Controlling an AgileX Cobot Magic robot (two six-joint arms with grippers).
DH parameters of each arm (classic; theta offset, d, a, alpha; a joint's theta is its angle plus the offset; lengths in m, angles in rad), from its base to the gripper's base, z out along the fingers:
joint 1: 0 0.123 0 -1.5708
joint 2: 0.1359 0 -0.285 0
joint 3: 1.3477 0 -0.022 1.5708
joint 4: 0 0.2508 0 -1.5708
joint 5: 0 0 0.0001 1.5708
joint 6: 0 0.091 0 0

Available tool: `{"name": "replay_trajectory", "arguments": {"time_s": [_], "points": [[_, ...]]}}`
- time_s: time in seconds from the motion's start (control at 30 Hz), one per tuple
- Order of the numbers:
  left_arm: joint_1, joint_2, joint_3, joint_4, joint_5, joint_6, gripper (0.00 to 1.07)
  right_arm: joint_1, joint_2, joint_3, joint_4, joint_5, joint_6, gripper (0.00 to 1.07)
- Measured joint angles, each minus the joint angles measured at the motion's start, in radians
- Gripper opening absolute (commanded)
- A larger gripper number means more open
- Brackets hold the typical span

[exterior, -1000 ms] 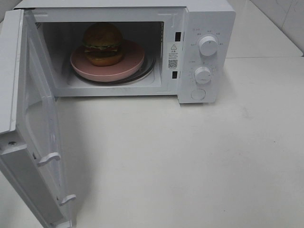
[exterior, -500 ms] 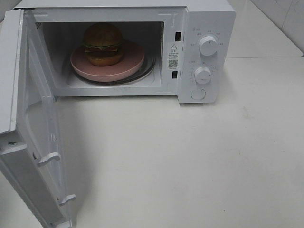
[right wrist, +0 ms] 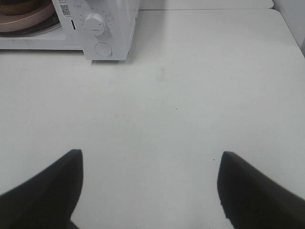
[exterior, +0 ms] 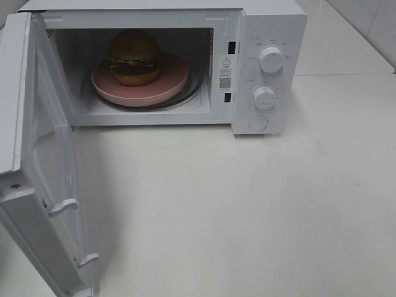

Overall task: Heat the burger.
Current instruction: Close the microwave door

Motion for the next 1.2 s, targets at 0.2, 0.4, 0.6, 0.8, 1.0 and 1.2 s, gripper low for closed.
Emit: {"name": "replay_trajectory", "arguments": {"time_s": [0.2, 0.4, 0.6, 0.8, 1.0, 1.2], "points": [[0.000, 0.030, 0.100, -0.023, -0.163, 0.017, 0.00, 0.000, 0.000, 0.000, 0.000, 0.000, 0.000, 0.75], [0.000, 0.030, 0.112, -0.037, -0.261, 0.019, 0.00, 0.000, 0.000, 0.000, 0.000, 0.000, 0.000, 0.75], [0.000, 0.033, 0.137, -0.040, -0.332, 0.023, 0.00, 0.000, 0.000, 0.000, 0.000, 0.000, 0.000, 0.75], [0.000, 0.104, 0.182, -0.040, -0.378, 0.023, 0.00, 0.000, 0.000, 0.000, 0.000, 0.000, 0.000, 0.75], [0.000, 0.159, 0.183, -0.031, -0.435, 0.023, 0.00, 0.000, 0.000, 0.000, 0.000, 0.000, 0.000, 0.75], [0.000, 0.274, 0.183, 0.126, -0.536, -0.116, 0.00, 0.000, 0.000, 0.000, 0.000, 0.000, 0.000, 0.75]]}}
